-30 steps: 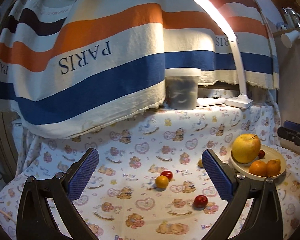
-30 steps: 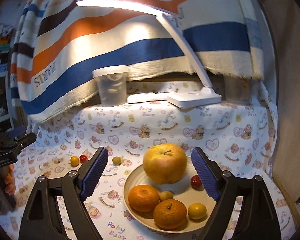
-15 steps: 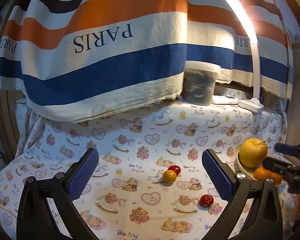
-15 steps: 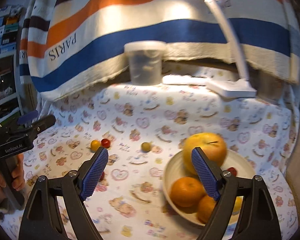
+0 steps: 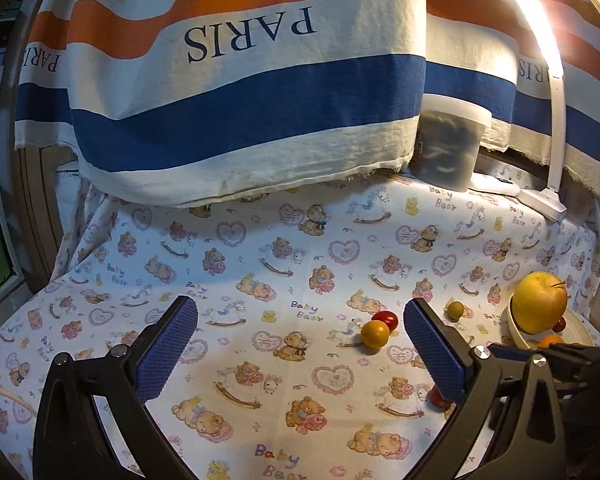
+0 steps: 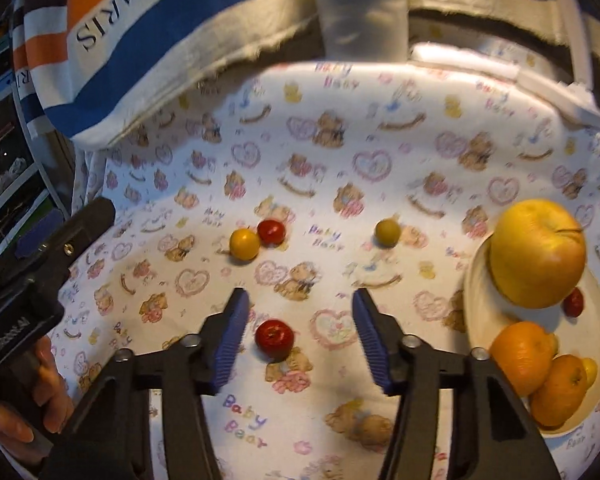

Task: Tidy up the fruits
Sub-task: 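Move the right tool down to the red apple on the cloth, then close the right tool on the red apple and lift it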

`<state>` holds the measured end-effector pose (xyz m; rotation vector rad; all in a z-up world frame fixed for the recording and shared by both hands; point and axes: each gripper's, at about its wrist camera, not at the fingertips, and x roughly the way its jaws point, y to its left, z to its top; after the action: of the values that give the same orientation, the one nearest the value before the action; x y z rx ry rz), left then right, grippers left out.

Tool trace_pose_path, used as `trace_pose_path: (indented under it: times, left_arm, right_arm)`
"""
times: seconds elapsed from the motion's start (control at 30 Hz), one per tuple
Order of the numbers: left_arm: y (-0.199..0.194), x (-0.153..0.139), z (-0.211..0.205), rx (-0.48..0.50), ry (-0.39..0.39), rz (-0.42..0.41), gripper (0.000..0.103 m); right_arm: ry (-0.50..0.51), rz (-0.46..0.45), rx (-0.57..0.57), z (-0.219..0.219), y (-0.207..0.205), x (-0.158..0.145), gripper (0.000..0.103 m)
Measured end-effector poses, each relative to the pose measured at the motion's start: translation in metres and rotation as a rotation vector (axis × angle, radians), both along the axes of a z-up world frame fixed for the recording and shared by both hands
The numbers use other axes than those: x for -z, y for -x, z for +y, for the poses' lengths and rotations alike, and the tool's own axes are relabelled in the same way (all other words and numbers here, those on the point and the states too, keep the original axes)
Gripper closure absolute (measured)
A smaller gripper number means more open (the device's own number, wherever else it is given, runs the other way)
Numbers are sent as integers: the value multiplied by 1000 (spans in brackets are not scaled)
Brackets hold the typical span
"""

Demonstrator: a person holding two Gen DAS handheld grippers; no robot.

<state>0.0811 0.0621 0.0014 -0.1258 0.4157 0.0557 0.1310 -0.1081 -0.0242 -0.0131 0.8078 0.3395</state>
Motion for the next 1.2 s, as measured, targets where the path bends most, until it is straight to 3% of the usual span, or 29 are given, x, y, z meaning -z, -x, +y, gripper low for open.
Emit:
trace_pose_path:
  times: [0.27, 0.43, 0.6, 0.83, 1.0, 1.2]
  left_arm:
    - [-2, 1, -5, 0, -20, 14, 1]
    - [4, -2, -12, -8, -58, -30, 1]
    - [5, -4, -11, -4, -54, -34, 1]
    - [6, -3, -17, 6, -80, -37, 1]
    - [6, -2, -24, 22, -114, -45, 1]
    - [7, 0, -28, 38, -122, -37, 1]
  right_arm:
    - [27, 22, -30, 3, -2, 16, 66]
    - [89, 18, -84, 17, 1, 21, 72]
    - [88, 33, -104, 19, 2, 24, 76]
    - [155, 6, -120, 27, 7, 26, 77]
    - [174, 59, -145, 27, 2, 34, 77]
    - [158, 44, -144, 28, 5, 30, 76]
